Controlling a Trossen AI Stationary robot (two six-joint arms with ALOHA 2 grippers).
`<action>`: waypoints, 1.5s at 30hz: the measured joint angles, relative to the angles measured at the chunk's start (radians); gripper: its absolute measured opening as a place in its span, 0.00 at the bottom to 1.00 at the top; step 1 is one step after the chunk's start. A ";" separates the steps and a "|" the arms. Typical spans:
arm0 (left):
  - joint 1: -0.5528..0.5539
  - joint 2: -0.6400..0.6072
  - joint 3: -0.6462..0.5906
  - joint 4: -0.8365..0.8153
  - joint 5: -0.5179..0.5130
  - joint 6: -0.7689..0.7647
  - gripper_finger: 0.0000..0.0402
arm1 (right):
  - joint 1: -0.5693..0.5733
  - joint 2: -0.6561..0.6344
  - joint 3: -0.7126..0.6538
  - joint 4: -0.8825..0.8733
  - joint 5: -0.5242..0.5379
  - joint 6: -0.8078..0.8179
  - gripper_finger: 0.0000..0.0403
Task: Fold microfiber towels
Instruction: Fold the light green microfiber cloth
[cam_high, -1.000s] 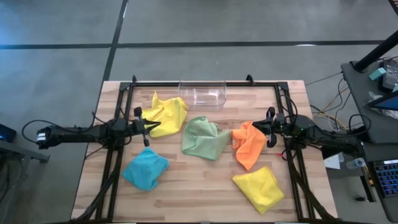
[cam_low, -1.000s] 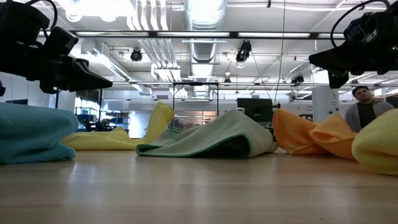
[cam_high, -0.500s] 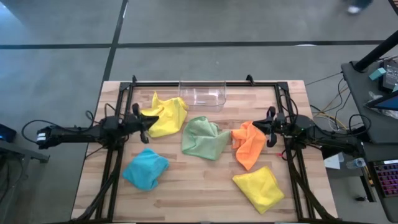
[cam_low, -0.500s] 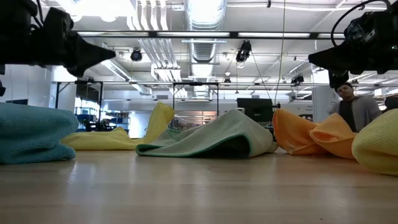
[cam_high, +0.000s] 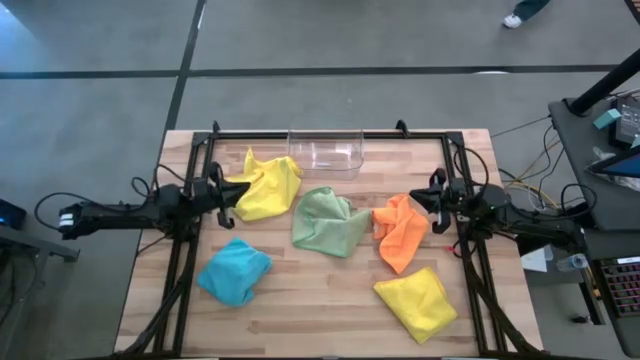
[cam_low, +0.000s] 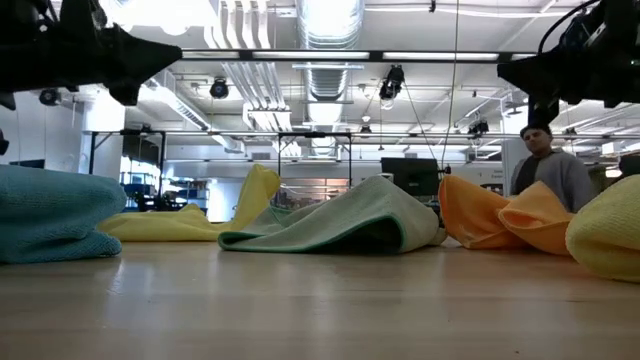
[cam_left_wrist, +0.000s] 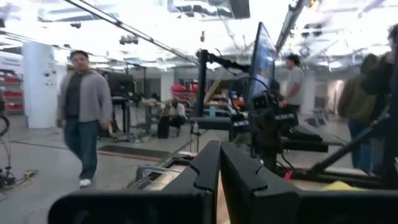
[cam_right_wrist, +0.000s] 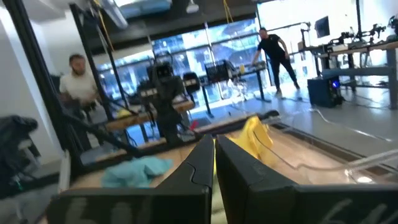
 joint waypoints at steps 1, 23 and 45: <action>0.000 0.013 0.020 -0.012 0.001 -0.001 0.00 | 0.000 0.000 0.000 0.013 -0.006 0.001 0.02; 0.001 0.255 0.177 0.002 0.000 0.003 0.00 | 0.000 0.000 0.245 -0.283 -0.031 -0.048 0.02; 0.001 0.246 0.178 0.041 -0.004 -0.100 0.00 | 0.006 0.052 0.383 -0.302 -0.204 0.051 0.02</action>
